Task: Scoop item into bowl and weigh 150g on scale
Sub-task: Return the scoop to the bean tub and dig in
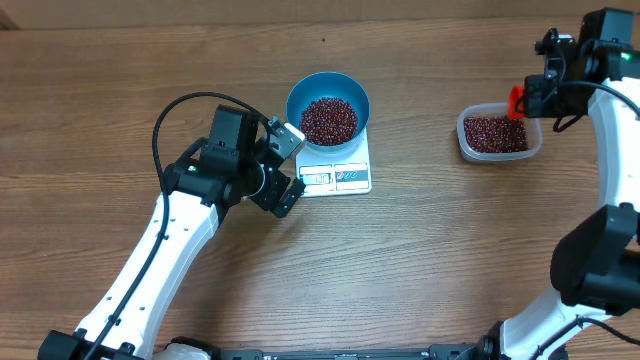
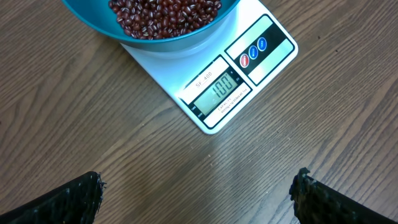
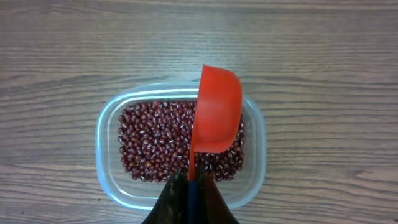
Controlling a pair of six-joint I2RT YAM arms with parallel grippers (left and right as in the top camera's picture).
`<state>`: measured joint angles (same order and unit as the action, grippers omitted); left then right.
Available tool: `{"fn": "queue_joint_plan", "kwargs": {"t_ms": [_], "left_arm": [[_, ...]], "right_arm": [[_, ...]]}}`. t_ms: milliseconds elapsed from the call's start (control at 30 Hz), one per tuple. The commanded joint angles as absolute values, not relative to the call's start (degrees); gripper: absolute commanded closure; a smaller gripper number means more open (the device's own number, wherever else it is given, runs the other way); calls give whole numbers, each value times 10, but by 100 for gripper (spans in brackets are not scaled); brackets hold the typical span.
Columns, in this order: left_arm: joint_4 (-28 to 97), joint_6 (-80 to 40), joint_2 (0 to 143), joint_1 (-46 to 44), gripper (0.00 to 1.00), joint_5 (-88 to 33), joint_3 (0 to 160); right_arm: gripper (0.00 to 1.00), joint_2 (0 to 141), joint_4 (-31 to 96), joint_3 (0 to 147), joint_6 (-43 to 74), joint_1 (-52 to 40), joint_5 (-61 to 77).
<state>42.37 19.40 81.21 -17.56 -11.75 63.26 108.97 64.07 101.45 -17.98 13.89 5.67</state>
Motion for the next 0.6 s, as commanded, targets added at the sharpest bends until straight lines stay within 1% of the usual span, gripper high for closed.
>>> {"fn": "queue_joint_plan", "kwargs": {"t_ms": [0, 267, 567], "left_arm": [[423, 188, 800, -173, 0, -120, 631], [423, 188, 800, -173, 1, -120, 631], [423, 188, 800, -173, 0, -120, 631]], "right_arm": [[96, 1109, 644, 1012, -183, 140, 52], [96, 1116, 678, 1012, -183, 140, 52], [96, 1134, 672, 1012, -183, 141, 35]]}}
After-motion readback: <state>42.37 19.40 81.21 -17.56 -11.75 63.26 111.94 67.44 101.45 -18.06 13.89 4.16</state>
